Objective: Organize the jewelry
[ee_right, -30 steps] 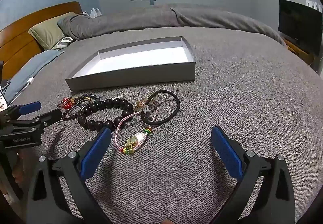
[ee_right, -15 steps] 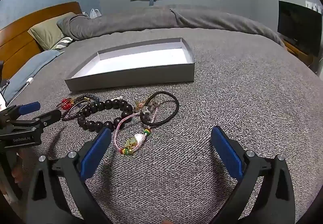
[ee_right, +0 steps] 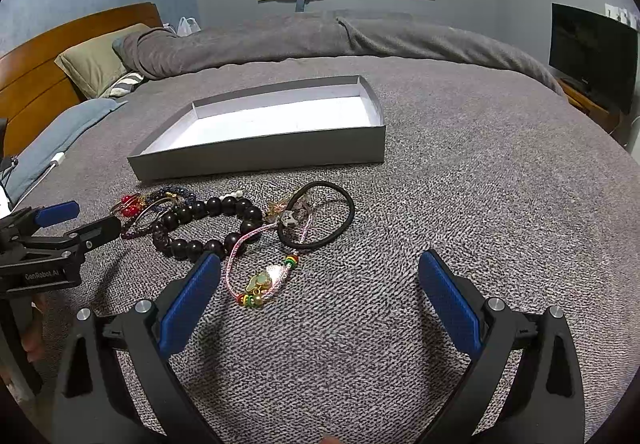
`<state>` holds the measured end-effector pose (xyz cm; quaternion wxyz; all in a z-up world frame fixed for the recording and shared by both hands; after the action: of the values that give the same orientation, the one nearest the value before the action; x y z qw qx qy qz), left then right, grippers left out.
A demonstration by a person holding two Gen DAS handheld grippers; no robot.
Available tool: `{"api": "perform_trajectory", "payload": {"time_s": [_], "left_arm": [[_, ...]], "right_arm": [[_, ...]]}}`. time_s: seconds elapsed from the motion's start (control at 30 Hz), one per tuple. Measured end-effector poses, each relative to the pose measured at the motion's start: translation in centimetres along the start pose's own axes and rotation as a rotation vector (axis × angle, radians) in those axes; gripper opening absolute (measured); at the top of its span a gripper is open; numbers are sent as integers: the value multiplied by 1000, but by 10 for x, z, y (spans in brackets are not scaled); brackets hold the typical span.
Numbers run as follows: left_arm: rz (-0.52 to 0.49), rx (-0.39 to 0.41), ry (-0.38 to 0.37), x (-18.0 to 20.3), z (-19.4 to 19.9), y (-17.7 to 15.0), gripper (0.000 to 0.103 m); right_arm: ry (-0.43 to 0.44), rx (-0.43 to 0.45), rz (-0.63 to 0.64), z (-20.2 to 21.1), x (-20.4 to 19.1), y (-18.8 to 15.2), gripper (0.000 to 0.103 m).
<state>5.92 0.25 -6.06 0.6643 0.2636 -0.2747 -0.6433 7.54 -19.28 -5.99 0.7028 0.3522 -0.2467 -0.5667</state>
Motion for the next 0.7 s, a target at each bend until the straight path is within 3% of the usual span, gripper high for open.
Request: {"api": "perform_trajectory", "payload": {"time_s": [0.7], "left_arm": [[1, 2, 0, 0, 0, 0, 99]], "right_arm": [[-3, -2, 2, -1, -1, 0, 98]]}}
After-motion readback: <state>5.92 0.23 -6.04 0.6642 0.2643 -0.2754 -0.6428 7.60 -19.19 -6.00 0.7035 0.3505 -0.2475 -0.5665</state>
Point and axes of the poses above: each gripper's, at about its wrist camera, not at the fingertips, and z roughly against the way its jaws point, x to its right, y to its top, the point moved 8 cm from there along -z, roughly the way its jaws point, and after that the axes turned 3 degrees about z, right-handed, at the moved point
